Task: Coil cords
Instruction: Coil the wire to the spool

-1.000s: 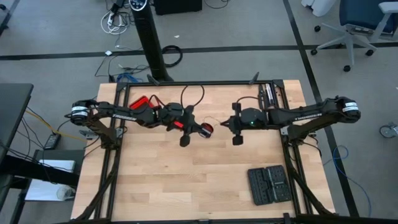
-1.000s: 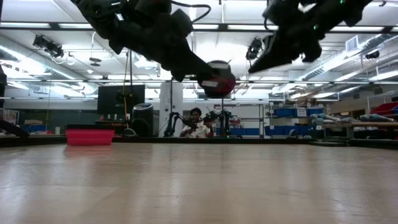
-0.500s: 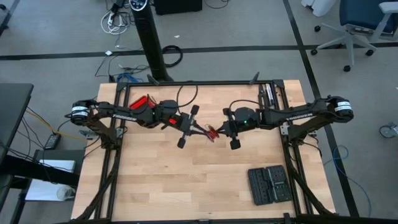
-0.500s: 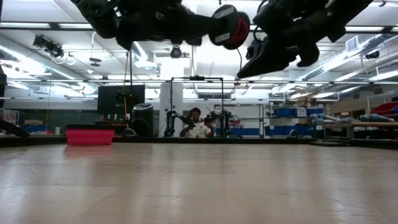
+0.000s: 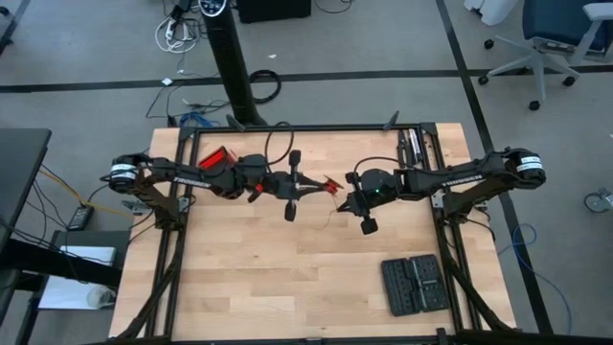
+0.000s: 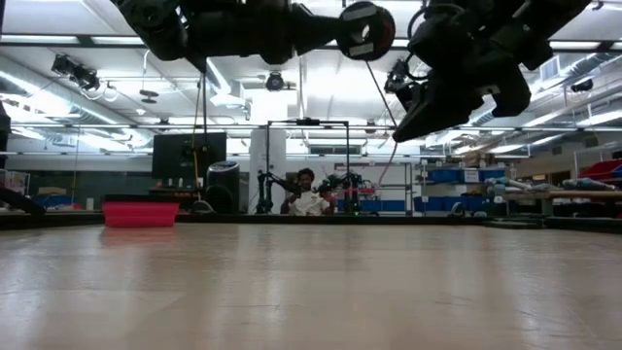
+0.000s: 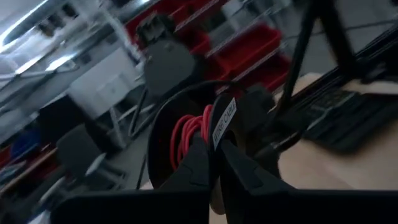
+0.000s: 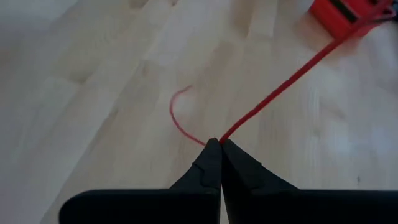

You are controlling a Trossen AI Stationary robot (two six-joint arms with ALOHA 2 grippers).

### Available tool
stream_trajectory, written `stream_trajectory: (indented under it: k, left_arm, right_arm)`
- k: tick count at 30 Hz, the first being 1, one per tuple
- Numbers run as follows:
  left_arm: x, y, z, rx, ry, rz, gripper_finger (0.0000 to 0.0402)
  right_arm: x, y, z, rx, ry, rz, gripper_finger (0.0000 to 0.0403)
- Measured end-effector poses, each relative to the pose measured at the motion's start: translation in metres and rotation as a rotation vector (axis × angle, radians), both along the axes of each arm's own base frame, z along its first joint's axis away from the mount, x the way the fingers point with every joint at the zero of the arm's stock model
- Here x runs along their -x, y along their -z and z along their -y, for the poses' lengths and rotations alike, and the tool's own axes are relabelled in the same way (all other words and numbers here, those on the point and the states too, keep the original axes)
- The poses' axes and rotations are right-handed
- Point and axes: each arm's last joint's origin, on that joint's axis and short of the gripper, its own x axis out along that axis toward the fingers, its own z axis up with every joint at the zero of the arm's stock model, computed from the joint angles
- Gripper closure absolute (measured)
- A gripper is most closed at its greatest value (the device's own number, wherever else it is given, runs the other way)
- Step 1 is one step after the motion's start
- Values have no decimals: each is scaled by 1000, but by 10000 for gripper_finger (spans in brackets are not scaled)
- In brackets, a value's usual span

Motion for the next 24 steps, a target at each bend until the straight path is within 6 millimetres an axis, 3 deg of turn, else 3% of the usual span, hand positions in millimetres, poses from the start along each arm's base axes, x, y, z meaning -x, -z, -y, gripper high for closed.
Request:
stream_trajectory:
  k: [9,24]
  left_arm:
    - [0,12,-5,52,-178,-129,389]
    - [4,34,-4,499,-215,-380,389]
  right_arm:
    - [13,-9,-4,9,-13,-18,403]
    - [27,-46,-9,76,65,83,403]
